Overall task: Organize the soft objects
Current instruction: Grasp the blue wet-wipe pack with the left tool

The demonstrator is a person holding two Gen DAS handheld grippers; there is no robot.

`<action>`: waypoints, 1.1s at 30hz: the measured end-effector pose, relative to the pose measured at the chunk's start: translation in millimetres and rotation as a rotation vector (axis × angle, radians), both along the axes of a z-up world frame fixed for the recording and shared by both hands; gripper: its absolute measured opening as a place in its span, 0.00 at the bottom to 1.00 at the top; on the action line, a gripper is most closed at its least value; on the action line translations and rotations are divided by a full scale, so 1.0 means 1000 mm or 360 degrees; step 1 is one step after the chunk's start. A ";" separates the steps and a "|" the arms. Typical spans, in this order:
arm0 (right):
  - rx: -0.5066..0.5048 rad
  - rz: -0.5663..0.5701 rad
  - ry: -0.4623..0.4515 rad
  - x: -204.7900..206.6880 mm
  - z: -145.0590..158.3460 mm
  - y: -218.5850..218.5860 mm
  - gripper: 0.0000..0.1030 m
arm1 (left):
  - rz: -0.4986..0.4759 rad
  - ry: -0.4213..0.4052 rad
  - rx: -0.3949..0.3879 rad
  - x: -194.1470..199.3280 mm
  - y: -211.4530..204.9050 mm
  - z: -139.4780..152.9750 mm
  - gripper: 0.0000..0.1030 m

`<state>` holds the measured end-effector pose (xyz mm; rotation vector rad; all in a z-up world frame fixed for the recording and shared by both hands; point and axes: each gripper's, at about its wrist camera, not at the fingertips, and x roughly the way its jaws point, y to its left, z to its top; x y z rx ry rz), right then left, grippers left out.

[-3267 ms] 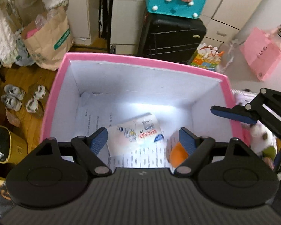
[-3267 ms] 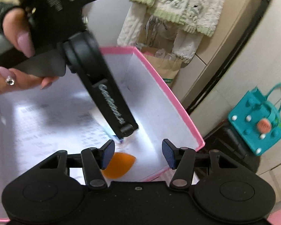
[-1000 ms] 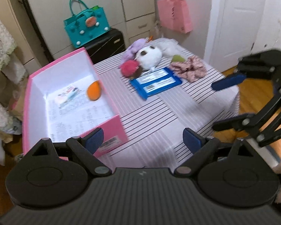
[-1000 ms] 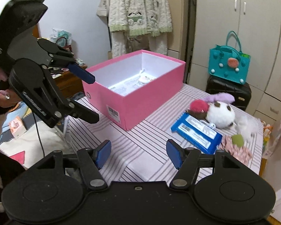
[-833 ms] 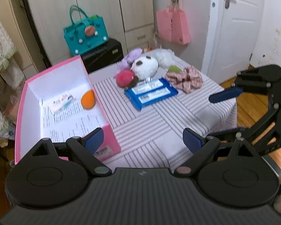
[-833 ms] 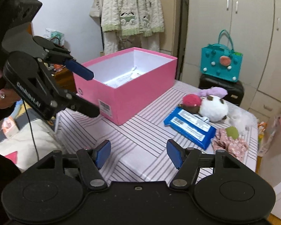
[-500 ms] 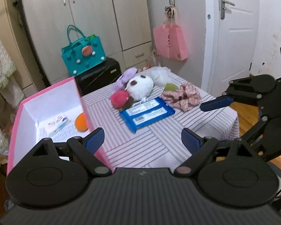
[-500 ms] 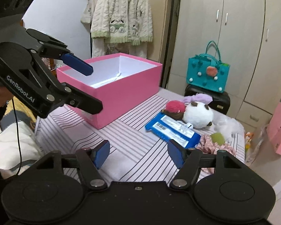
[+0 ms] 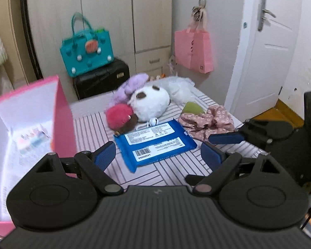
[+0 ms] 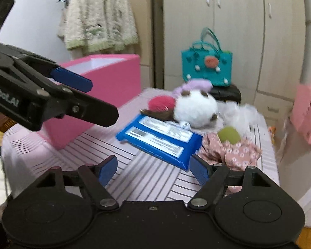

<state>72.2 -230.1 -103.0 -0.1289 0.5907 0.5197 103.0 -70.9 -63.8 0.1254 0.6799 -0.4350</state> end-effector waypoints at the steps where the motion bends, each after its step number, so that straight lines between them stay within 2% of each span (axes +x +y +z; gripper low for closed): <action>1: 0.0011 -0.0016 0.0025 0.006 -0.004 0.000 0.78 | 0.0006 0.0045 -0.0019 0.008 -0.001 -0.005 0.85; 4: 0.0065 -0.0034 0.0159 0.027 -0.014 -0.001 0.78 | 0.0029 0.0182 -0.0085 0.031 -0.003 -0.021 0.78; 7: 0.0083 -0.0059 0.0222 0.037 -0.022 -0.002 0.78 | 0.0090 0.0241 -0.0068 0.046 -0.007 -0.035 0.72; 12: 0.0101 -0.0104 0.0224 0.044 -0.031 -0.002 0.78 | 0.0217 0.0240 -0.0033 0.060 -0.005 -0.047 0.72; 16: 0.0116 -0.0112 0.0197 0.049 -0.033 -0.002 0.78 | 0.0283 0.0176 -0.0059 0.066 -0.001 -0.051 0.72; 17: 0.0125 -0.0118 0.0190 0.050 -0.033 -0.002 0.74 | 0.0274 0.0182 -0.0063 0.068 -0.001 -0.053 0.67; 18: 0.0132 -0.0133 0.0178 0.051 -0.035 -0.002 0.64 | 0.0264 0.0201 -0.0077 0.069 0.000 -0.055 0.62; 19: 0.0126 -0.0150 0.0155 0.050 -0.035 -0.001 0.60 | 0.0256 0.0230 -0.0094 0.071 0.000 -0.057 0.61; 21: 0.0056 -0.0171 0.0102 0.048 -0.035 0.003 0.52 | 0.0290 0.0227 -0.0080 0.071 0.001 -0.060 0.52; 23: 0.0058 -0.0172 0.0089 0.046 -0.035 0.002 0.47 | 0.0302 0.0235 -0.0109 0.068 0.007 -0.059 0.45; 24: 0.0074 -0.0172 0.0099 0.046 -0.034 0.000 0.45 | 0.0300 0.0257 -0.0131 0.066 0.009 -0.058 0.38; 26: 0.0098 -0.0147 0.0114 0.043 -0.031 -0.004 0.44 | 0.0283 0.0299 -0.0181 0.061 0.013 -0.056 0.37; 30: 0.0204 -0.0070 0.0204 0.038 -0.025 -0.010 0.45 | 0.0336 0.0288 -0.0159 0.056 0.014 -0.058 0.37; 33: 0.0176 -0.0091 0.0210 0.037 -0.027 -0.010 0.48 | 0.0370 0.0277 -0.0146 0.059 0.014 -0.060 0.40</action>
